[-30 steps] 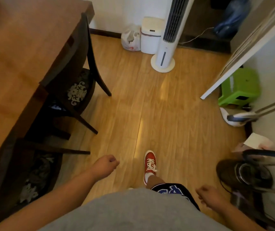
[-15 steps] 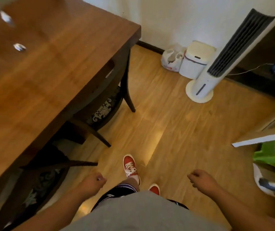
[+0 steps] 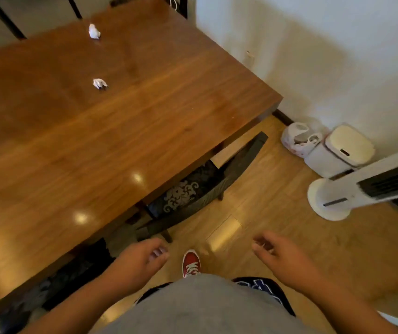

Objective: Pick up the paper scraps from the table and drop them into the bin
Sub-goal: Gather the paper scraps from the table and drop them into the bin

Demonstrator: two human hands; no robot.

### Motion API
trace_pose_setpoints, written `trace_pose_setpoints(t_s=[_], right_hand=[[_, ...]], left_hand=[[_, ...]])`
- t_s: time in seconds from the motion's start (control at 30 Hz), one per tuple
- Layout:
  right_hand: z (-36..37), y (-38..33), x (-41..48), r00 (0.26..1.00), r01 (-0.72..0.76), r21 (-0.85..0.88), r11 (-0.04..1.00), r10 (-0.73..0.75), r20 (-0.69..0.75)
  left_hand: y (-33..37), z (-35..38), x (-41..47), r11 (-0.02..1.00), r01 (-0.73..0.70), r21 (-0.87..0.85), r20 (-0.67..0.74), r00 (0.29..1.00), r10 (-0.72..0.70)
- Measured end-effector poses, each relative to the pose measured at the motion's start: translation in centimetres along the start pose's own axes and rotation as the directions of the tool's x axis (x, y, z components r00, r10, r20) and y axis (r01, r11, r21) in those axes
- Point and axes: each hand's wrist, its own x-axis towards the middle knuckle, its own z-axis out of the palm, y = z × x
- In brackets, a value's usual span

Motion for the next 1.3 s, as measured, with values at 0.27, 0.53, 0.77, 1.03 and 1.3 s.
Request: trace_pose_setpoints(t_s=[0.27,0.53,0.77,1.03,1.3], right_hand=[[-6.6,-9.2,9.3,0.96,0.279,-0.074,0.957,-0.278,0.028],[-10.2,-16.2,28.6,0.858,0.428,-0.135,0.894,-0.355,0.371],[-9.8,-22.2,45.7,0.804,0.565,-0.234,0.791,-0.464,0.37],[-9.2,-30.6,62.0,0.795,0.602,-0.312,0.735,-0.518,0.316],[-7.5,-40.9,74.3,0.779,0.625,-0.269,0.733,-0.607,0.157]], left_hand=[[3.9,-9.3,4.0,0.972,-0.053,-0.23,-0.369,0.929,-0.037],[2.0,-15.0,16.3,0.908,0.328,-0.262,-0.485,0.768,-0.418],[-1.0,-17.2,26.3,0.844,0.523,-0.12,-0.533,0.684,-0.499],[-3.1,-23.6,35.9,0.812,0.577,-0.092,-0.718,0.527,-0.455],[-4.0,-24.0,37.8,0.83,0.546,-0.109,-0.752,0.501,-0.428]])
